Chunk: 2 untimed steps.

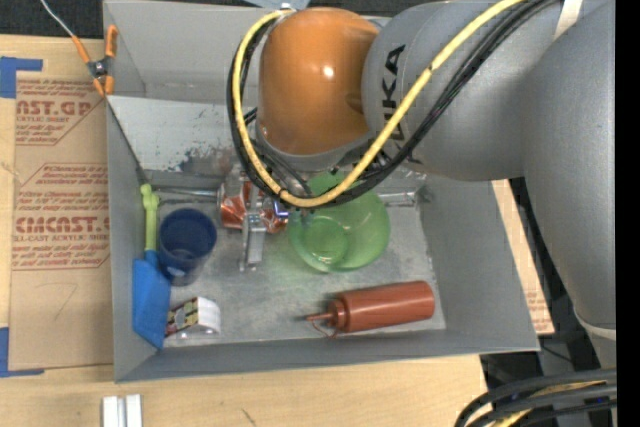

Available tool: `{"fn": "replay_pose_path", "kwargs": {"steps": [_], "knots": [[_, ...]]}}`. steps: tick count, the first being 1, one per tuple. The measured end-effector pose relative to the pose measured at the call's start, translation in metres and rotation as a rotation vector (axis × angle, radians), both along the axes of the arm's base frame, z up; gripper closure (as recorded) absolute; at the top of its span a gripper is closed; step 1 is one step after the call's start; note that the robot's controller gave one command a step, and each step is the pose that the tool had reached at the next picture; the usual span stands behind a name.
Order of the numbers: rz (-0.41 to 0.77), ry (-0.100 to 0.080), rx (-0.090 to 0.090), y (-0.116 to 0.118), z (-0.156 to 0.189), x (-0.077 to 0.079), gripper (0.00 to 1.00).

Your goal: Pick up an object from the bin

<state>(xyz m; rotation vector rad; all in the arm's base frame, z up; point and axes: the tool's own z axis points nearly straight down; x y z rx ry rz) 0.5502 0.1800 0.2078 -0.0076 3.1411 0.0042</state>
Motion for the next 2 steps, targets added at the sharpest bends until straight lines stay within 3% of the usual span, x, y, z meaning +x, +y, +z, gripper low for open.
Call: {"fn": "replay_pose_path", "kwargs": {"steps": [1, 2], "knots": [[0.037, -0.001, -0.001, 0.039, 0.084, -0.030, 0.00], [0.057, -0.011, 0.002, 0.014, 0.137, -0.005, 0.00]]}}
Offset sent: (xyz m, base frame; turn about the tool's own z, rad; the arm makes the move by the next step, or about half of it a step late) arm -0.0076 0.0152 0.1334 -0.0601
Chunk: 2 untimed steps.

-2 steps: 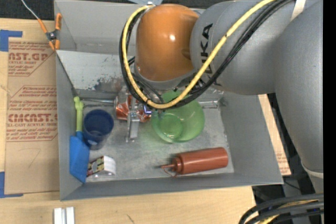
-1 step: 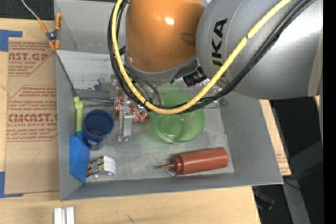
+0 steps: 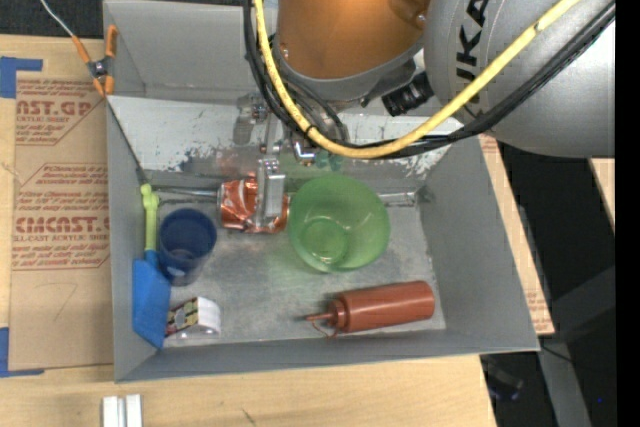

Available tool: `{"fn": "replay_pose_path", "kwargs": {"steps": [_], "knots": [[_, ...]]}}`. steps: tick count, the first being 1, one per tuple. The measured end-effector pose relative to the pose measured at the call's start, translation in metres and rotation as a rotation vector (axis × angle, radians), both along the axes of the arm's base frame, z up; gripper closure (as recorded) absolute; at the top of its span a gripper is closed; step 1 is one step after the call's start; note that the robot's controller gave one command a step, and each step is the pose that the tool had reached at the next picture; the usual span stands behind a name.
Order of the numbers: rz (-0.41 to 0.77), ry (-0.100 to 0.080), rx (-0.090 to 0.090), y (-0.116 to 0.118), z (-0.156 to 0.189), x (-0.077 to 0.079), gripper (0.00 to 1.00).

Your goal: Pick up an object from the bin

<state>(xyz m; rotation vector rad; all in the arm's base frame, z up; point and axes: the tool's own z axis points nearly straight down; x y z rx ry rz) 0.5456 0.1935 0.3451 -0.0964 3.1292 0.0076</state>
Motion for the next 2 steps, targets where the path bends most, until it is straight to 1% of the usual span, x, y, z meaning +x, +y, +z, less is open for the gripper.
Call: {"fn": "replay_pose_path", "kwargs": {"steps": [1, 2], "knots": [[0.085, 0.004, -0.001, 0.009, -0.058, -0.014, 0.00], [0.177, 0.001, -0.001, 0.047, -0.110, -0.037, 0.00]]}}
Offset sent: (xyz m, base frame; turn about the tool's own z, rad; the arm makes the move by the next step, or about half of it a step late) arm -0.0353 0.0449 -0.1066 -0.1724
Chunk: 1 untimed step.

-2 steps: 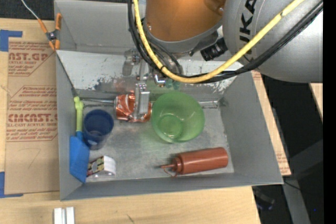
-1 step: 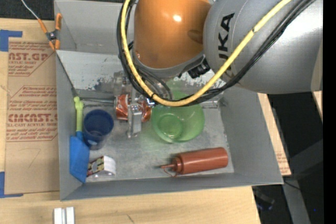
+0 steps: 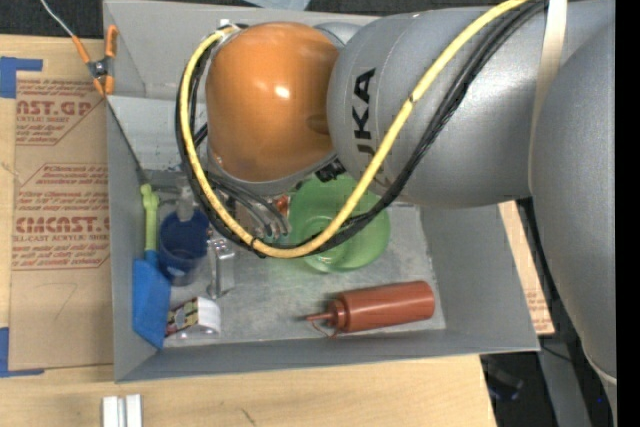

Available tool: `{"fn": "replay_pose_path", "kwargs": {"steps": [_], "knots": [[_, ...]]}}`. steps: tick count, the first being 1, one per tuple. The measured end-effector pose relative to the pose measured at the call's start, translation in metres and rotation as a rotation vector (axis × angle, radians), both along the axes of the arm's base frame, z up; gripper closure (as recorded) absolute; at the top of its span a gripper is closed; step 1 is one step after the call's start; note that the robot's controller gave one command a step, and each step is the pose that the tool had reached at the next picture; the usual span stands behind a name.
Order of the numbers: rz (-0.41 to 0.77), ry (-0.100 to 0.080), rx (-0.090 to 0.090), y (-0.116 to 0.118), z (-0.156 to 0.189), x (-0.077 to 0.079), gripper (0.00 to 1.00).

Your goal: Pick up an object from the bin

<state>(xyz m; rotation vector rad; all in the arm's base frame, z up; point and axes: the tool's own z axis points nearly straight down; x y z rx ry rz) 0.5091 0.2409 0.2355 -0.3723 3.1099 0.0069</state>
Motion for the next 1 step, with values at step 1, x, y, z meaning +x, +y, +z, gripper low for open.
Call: {"fn": "replay_pose_path", "kwargs": {"steps": [1], "knots": [[0.003, 0.001, 0.001, 0.0000, -0.0003, 0.0000, 0.00]]}}
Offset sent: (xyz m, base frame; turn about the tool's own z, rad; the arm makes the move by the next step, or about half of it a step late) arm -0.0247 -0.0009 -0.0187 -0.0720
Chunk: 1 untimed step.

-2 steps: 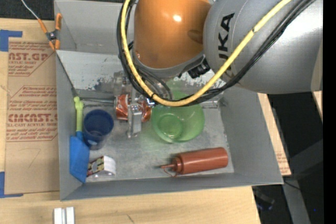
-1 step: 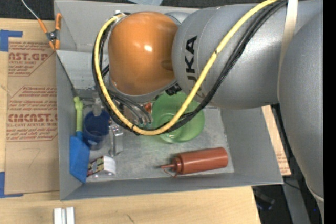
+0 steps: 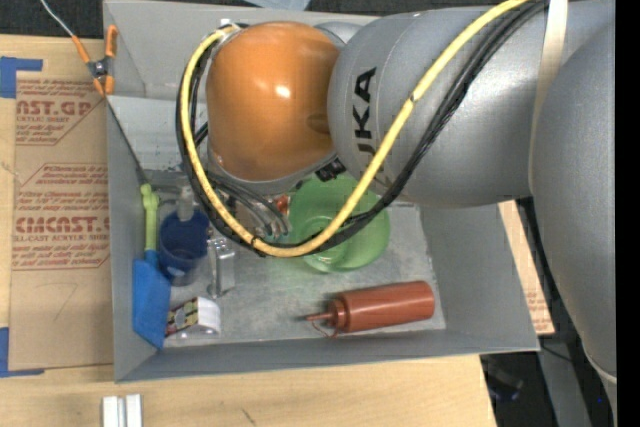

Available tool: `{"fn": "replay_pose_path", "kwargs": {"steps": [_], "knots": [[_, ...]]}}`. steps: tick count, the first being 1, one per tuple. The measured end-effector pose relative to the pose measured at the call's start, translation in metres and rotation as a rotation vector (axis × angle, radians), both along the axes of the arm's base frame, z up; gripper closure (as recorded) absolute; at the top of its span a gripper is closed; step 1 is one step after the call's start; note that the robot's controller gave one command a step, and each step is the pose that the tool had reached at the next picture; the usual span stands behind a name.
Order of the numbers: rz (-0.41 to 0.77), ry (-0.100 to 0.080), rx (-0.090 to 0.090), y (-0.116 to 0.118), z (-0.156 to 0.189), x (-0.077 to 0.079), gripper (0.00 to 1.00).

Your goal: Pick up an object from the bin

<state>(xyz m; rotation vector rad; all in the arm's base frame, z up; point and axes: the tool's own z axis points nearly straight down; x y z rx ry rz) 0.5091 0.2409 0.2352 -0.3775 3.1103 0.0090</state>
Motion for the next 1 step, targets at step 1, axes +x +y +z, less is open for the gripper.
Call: {"fn": "replay_pose_path", "kwargs": {"steps": [1], "knots": [[0.066, -0.003, -0.001, -0.0015, -0.0175, -0.0227, 0.00]]}}
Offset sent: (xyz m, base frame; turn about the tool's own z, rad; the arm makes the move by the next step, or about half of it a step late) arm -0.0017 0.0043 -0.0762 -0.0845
